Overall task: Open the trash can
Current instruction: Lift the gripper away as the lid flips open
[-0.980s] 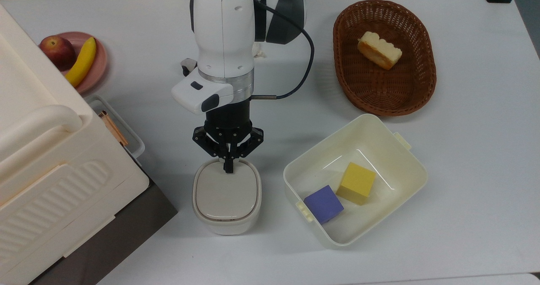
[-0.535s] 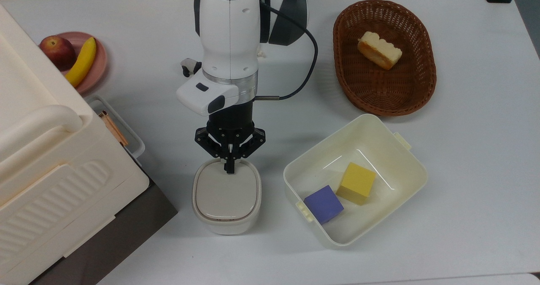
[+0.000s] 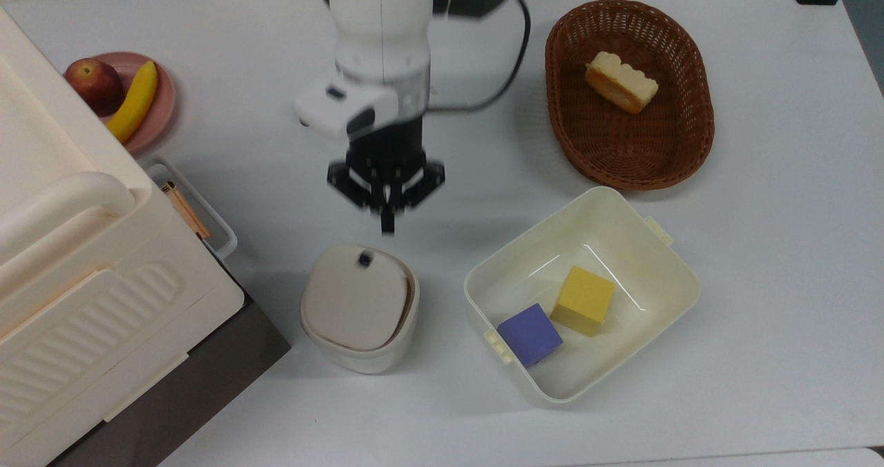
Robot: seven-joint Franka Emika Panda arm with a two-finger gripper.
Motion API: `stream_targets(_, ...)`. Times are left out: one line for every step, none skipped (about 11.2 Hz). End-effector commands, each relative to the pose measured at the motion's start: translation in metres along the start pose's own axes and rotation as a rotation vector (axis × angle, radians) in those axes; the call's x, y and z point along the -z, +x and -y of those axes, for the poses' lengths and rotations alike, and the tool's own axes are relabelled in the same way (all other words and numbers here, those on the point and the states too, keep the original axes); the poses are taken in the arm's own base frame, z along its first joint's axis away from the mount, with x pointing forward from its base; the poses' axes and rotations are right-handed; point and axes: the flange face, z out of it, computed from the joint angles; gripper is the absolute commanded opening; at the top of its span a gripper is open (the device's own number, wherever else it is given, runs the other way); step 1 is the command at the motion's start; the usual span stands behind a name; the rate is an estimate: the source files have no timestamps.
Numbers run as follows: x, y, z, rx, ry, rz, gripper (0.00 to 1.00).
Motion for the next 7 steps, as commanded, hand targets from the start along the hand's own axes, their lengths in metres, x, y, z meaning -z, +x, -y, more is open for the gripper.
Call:
stream_targets(0.096,-0.049,-0.008,-0.026,0.063,0.141,0.01)
stream_targets(0.100,-0.048,-0.011,-0.039,0.078,0.139,0.01)
stream_targets(0.096,-0.048,-0.010,-0.037,0.079,0.145,0.01)
stream_targets(0.093,-0.050,-0.007,-0.030,0.081,0.155,0.01)
stream_targets(0.090,-0.054,-0.004,-0.019,0.080,0.186,0.02)
stream_targets(0.087,-0.058,0.001,0.002,0.084,0.223,0.14)
stream_targets(0.086,-0.062,0.003,0.012,0.079,0.245,0.63)
